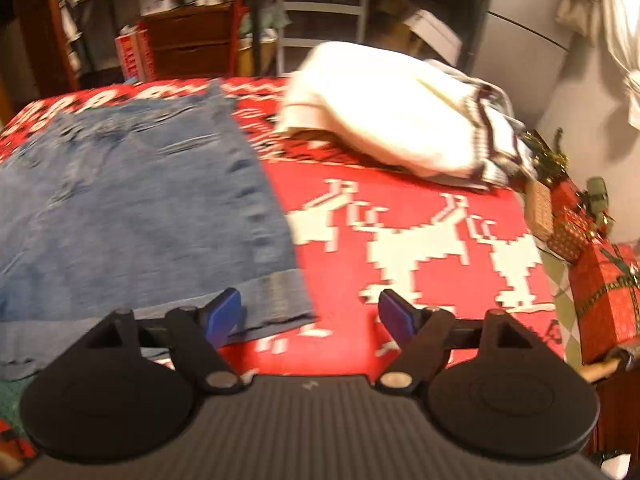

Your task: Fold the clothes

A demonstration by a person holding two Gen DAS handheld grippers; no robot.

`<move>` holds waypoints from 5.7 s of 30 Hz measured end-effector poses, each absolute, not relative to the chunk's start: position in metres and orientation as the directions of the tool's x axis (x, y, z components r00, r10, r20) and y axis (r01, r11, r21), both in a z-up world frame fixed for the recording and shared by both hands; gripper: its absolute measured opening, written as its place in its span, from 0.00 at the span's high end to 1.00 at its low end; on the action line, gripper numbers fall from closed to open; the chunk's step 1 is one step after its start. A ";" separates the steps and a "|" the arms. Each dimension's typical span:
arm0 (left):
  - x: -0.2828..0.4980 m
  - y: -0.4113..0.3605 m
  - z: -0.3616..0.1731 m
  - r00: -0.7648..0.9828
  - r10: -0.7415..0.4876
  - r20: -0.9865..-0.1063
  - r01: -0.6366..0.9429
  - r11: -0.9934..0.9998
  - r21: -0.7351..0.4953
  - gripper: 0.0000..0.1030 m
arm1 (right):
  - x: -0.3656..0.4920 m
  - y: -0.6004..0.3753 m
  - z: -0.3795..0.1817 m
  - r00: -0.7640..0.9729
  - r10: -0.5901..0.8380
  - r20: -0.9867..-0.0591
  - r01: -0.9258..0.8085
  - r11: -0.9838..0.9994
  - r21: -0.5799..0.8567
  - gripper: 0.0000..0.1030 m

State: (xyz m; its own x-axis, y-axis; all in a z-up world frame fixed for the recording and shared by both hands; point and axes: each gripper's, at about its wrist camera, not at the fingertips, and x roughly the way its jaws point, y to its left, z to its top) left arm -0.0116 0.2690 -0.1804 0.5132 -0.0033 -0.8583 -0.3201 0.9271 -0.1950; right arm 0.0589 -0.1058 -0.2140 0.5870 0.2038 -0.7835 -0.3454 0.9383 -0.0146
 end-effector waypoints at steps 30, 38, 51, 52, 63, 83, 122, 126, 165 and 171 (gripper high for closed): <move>0.049 0.145 -0.199 0.478 -0.089 -0.874 -0.114 0.980 -0.162 0.74 | 0.094 -0.156 -0.253 0.350 0.661 -0.664 -0.168 0.741 0.650 0.40; 0.049 0.144 -0.199 0.475 -0.090 -0.875 -0.118 0.979 -0.164 0.74 | 0.098 -0.148 -0.281 0.312 0.776 -0.548 -0.019 0.581 0.813 0.40; 0.050 0.139 -0.198 0.473 -0.095 -0.876 -0.121 0.978 -0.172 0.74 | 0.117 -0.110 -0.296 0.335 0.745 -0.577 0.058 0.595 0.802 0.38; 0.051 0.138 -0.198 0.473 -0.096 -0.876 -0.121 0.978 -0.173 0.74 | 0.119 -0.107 -0.297 0.338 0.739 -0.583 0.063 0.600 0.798 0.39; 0.054 0.122 -0.194 0.463 -0.100 -0.881 -0.078 0.985 -0.153 0.74 | 0.130 -0.087 -0.290 0.370 0.653 -0.660 0.093 0.681 0.726 0.96; 0.025 0.140 -0.157 0.555 -0.055 -0.830 -0.090 0.988 -0.126 0.69 | 0.077 -0.162 -0.247 0.410 0.602 -0.686 0.023 0.745 0.667 0.67; -0.005 0.229 -0.220 0.559 0.157 -0.814 -0.241 0.970 0.022 0.00 | 0.014 -0.022 -0.246 0.584 0.359 -0.728 -0.530 0.848 -0.006 0.00; -0.009 0.227 -0.222 0.580 0.166 -0.798 -0.245 0.969 0.023 0.00 | 0.010 -0.025 -0.249 0.606 0.375 -0.701 -0.532 0.847 -0.007 0.00; 0.037 0.273 -0.213 0.622 0.196 -0.758 -0.236 0.970 0.057 0.11 | 0.068 0.022 -0.238 0.577 0.454 -0.679 -0.613 0.790 0.007 0.00; 0.033 0.275 -0.224 0.649 0.202 -0.734 -0.253 0.967 0.043 0.01 | 0.061 0.013 -0.256 0.565 0.457 -0.687 -0.616 0.787 0.018 0.00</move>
